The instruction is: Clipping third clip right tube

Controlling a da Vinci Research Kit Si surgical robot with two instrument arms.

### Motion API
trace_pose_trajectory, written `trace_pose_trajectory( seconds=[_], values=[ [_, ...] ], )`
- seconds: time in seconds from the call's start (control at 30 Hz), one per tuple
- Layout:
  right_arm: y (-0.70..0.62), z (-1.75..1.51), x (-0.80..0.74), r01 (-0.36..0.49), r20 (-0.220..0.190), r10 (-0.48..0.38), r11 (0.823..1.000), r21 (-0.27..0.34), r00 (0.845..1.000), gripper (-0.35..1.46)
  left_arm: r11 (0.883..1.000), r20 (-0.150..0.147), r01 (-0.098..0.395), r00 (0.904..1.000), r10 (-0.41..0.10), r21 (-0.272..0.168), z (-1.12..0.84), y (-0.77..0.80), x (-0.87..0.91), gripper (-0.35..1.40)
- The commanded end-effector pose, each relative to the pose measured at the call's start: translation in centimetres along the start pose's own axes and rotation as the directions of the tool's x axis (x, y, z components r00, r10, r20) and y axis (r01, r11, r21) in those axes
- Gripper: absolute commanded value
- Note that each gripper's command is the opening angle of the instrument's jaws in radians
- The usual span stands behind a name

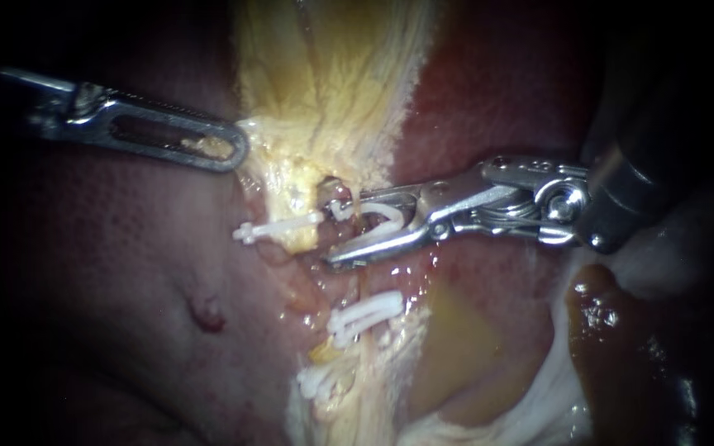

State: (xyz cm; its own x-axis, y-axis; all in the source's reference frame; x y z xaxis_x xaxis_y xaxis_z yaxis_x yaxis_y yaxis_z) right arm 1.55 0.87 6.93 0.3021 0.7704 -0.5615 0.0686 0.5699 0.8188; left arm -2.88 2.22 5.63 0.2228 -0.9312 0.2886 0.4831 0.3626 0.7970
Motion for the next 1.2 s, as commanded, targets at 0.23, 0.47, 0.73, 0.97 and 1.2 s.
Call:
trace_pose_trajectory(
  seconds=[0.23, 0.47, 0.73, 0.97, 1.2],
  values=[
    [0.0, 0.0, 0.0, -0.034, -0.025, 0.035, 0.997, 0.068, 0.999, 0.49, 1.0, 0.0, 0.0, 1.0, 0.0, 0.0, 0.0, 0.01, 0.0, -0.35],
    [-0.08, 0.0, 0.02, -0.053, -0.049, 0.061, 0.987, 0.151, 0.997, 0.49, 1.0, 0.0, 0.0, 1.0, 0.0, 0.0, 0.0, 0.02, 0.0, -0.35],
    [-0.29, 0.02, 0.1, -0.056, -0.075, 0.076, 0.971, 0.232, 0.994, 0.49, 1.0, 0.0, 0.0, 1.0, 0.0, 0.0, 0.0, 0.03, 0.0, -0.35],
    [-0.44, 0.02, 0.2, -0.057, -0.111, 0.093, 0.957, 0.285, 0.989, 0.49, 1.0, 0.0, 0.0, 1.0, 0.0, 0.0, 0.01, 0.03, 0.0, -0.35],
    [-0.42, 0.0, 0.22, -0.057, -0.111, 0.093, 0.956, 0.287, 0.989, 0.48, 1.0, 0.0, 0.0, 1.0, 0.0, 0.0, 0.01, 0.03, 0.0, -0.35]
  ],
)
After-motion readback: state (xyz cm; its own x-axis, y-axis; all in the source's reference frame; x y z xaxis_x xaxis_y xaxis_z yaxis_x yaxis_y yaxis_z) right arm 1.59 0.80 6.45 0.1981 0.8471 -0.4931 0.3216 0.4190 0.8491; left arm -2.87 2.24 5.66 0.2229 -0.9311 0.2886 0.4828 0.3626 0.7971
